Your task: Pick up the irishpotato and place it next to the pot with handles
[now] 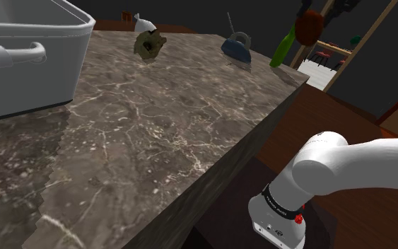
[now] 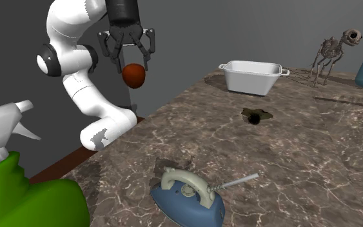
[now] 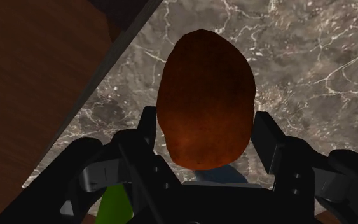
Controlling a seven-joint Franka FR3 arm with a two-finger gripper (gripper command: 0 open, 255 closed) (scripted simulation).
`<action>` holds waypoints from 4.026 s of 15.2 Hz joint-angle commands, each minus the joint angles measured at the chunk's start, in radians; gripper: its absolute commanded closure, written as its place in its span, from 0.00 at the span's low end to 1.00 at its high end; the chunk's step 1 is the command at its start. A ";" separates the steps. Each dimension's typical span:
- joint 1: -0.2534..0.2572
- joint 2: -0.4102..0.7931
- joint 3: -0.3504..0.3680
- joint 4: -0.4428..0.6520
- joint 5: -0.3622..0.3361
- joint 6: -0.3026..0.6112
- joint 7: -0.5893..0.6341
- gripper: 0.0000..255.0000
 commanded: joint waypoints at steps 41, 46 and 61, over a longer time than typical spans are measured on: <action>0.137 1.063 1.229 0.924 -0.336 -0.157 1.170 1.00; -0.117 0.882 1.248 0.705 -0.121 0.000 1.084 1.00; -0.147 0.558 1.013 0.302 0.176 0.270 0.903 1.00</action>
